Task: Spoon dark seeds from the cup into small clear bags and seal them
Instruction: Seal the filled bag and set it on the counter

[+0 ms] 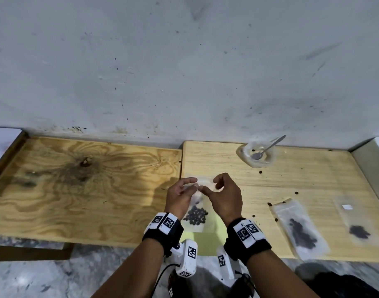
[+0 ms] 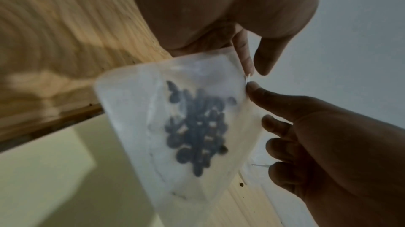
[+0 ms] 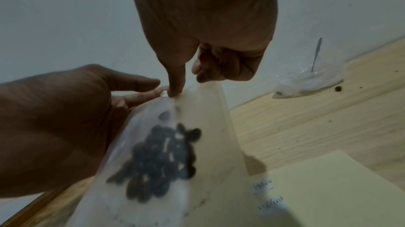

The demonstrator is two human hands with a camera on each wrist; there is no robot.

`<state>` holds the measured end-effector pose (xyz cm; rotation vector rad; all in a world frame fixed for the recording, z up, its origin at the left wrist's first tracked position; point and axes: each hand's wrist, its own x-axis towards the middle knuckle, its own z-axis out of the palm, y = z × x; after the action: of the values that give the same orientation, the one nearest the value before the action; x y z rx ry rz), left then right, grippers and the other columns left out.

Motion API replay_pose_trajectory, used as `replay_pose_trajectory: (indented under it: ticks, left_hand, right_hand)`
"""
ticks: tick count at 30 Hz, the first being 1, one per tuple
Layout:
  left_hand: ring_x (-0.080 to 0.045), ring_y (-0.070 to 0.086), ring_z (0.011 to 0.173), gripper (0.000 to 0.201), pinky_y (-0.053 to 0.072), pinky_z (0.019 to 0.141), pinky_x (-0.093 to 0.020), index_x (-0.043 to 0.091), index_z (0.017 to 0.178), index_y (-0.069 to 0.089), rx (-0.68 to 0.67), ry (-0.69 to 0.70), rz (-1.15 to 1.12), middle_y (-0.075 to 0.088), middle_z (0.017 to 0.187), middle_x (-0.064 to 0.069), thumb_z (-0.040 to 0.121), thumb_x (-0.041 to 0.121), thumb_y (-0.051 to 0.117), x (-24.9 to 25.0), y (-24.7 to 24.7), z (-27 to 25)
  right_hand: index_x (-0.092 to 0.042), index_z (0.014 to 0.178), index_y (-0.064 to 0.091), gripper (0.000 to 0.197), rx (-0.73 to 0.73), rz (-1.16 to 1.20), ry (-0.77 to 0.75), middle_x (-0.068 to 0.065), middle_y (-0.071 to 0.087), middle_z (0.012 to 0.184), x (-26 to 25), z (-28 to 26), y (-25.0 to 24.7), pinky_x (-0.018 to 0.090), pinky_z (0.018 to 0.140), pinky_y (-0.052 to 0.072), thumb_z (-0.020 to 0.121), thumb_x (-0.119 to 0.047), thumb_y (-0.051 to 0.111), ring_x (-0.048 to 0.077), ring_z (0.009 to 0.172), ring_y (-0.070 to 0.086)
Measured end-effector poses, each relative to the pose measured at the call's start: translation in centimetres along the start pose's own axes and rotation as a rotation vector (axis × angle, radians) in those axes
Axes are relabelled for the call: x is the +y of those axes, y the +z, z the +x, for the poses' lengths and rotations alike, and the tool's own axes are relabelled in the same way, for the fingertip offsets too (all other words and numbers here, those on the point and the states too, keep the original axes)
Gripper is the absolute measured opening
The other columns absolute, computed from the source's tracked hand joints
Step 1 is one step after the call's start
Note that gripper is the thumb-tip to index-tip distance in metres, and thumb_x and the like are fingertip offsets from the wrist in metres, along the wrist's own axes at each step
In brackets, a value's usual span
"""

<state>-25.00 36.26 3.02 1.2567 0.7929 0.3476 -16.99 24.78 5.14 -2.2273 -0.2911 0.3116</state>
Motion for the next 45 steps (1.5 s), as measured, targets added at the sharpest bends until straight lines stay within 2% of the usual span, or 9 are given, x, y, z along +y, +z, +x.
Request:
replay_pose_trajectory:
  ticks: [10, 16, 23, 26, 31, 35, 37, 41, 45]
  left_hand:
    - [-0.022, 0.065, 0.079, 0.019, 0.055, 0.055, -0.027, 0.016, 0.095, 0.073, 0.022, -0.016, 0.031, 0.069, 0.105, -0.015, 0.088, 0.002, 0.064, 0.0, 4.2, -0.4]
    - [-0.021, 0.068, 0.096, 0.027, 0.059, 0.080, -0.046, 0.030, 0.096, 0.073, 0.013, 0.075, 0.232, 0.072, 0.101, 0.003, 0.085, 0.006, 0.067, -1.0, 8.6, -0.6]
    - [-0.016, 0.061, 0.088, 0.028, 0.049, 0.076, -0.026, 0.021, 0.095, 0.073, 0.096, -0.003, -0.013, 0.070, 0.096, -0.002, 0.083, -0.003, 0.066, -1.1, 17.9, -0.3]
    - [-0.013, 0.060, 0.089, 0.032, 0.049, 0.075, -0.021, 0.015, 0.105, 0.070, 0.016, -0.050, -0.033, 0.067, 0.104, -0.004, 0.077, 0.002, 0.071, -1.2, 23.1, -0.2]
    - [-0.011, 0.065, 0.092, 0.036, 0.051, 0.077, -0.024, 0.026, 0.101, 0.070, -0.176, -0.064, 0.219, 0.068, 0.109, 0.002, 0.078, -0.001, 0.071, -4.3, 32.4, -2.1]
    - [-0.023, 0.065, 0.092, 0.036, 0.054, 0.082, -0.034, 0.031, 0.096, 0.070, -0.361, -0.183, 0.364, 0.069, 0.113, -0.002, 0.083, -0.001, 0.062, -8.5, 39.7, -3.9]
    - [-0.026, 0.064, 0.103, 0.034, 0.053, 0.093, -0.039, 0.026, 0.108, 0.068, -0.461, -0.274, 0.441, 0.066, 0.119, -0.001, 0.086, 0.003, 0.056, -10.2, 42.7, -4.4]
    - [-0.038, 0.062, 0.112, 0.041, 0.054, 0.094, -0.047, 0.029, 0.108, 0.067, -0.521, -0.387, 0.542, 0.064, 0.124, -0.012, 0.072, 0.015, 0.054, -13.6, 48.0, -4.3]
    - [-0.033, 0.066, 0.104, 0.045, 0.057, 0.085, -0.037, 0.028, 0.116, 0.066, -0.523, -0.403, 0.600, 0.059, 0.132, -0.007, 0.077, 0.013, 0.051, -15.7, 51.0, -3.6]
  right_hand:
    - [-0.018, 0.077, 0.057, 0.034, -0.065, 0.350, 0.032, -0.011, 0.057, 0.076, 4.1, 2.0, -2.2, 0.028, 0.070, 0.041, 0.068, -0.022, 0.090, 0.008, 0.073, 0.052]
    - [-0.020, 0.081, 0.060, 0.034, -0.089, 0.323, -0.024, -0.013, 0.060, 0.078, 7.1, 3.6, -6.2, 0.023, 0.068, 0.041, 0.067, -0.023, 0.090, 0.003, 0.075, 0.054]
    - [-0.020, 0.085, 0.067, 0.018, -0.233, 0.368, 0.064, -0.011, 0.067, 0.088, 13.5, 6.0, -14.8, 0.025, 0.070, 0.047, 0.078, -0.024, 0.083, 0.008, 0.084, 0.061]
    - [-0.018, 0.083, 0.072, 0.013, -0.340, 0.363, 0.129, -0.009, 0.065, 0.077, 17.7, 6.4, -19.2, 0.028, 0.072, 0.049, 0.077, -0.013, 0.082, 0.011, 0.077, 0.059]
    - [-0.015, 0.083, 0.073, 0.019, -0.075, 0.384, 0.272, 0.002, 0.064, 0.081, 23.9, 8.0, -26.7, 0.026, 0.072, 0.048, 0.078, 0.004, 0.075, 0.016, 0.079, 0.057]
    - [-0.015, 0.077, 0.072, 0.013, 0.003, 0.202, 0.353, -0.004, 0.070, 0.077, 29.4, 9.0, -32.4, 0.032, 0.076, 0.055, 0.076, -0.003, 0.078, 0.016, 0.079, 0.065]
    - [-0.017, 0.074, 0.072, 0.010, 0.030, 0.070, 0.378, -0.006, 0.072, 0.078, 31.4, 9.3, -34.4, 0.023, 0.069, 0.048, 0.077, -0.010, 0.079, 0.016, 0.080, 0.067]
    - [-0.019, 0.096, 0.074, 0.013, 0.044, -0.178, 0.423, 0.005, 0.067, 0.105, 35.2, 10.5, -36.9, 0.026, 0.081, 0.046, 0.083, -0.020, 0.074, 0.024, 0.100, 0.065]
    - [-0.019, 0.107, 0.071, 0.021, 0.029, -0.254, 0.471, 0.008, 0.061, 0.119, 37.4, 11.4, -37.5, 0.031, 0.085, 0.047, 0.087, -0.020, 0.068, 0.028, 0.106, 0.063]
